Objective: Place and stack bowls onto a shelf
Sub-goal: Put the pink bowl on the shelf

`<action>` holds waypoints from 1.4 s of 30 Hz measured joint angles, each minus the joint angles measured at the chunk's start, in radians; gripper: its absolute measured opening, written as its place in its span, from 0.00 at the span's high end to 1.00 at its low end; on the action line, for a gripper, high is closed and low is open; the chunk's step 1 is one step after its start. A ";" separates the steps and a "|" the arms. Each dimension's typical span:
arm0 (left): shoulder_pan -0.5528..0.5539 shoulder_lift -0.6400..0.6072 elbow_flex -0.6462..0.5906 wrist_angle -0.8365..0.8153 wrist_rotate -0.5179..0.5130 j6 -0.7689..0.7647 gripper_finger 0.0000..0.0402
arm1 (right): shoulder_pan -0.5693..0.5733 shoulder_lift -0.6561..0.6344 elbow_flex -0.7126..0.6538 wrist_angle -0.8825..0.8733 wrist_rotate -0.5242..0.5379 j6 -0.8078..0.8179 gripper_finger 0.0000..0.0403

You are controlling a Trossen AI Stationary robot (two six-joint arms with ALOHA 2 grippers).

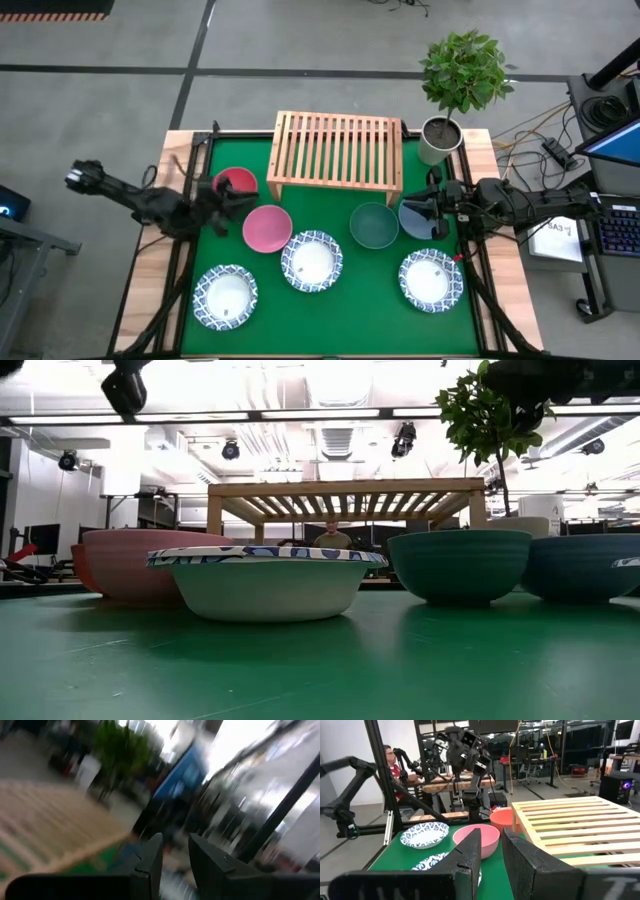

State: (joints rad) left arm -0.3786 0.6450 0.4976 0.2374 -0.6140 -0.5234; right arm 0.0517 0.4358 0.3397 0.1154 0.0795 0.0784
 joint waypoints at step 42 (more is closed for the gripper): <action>-0.071 1.170 1.143 -1.525 0.467 -0.056 0.73 | 0.000 0.086 -0.009 -0.069 0.001 0.033 0.83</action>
State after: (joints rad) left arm -0.4494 1.8153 1.6409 -1.2879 -0.1469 -0.5792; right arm 0.0517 0.5219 0.3303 0.0467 0.0801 0.1118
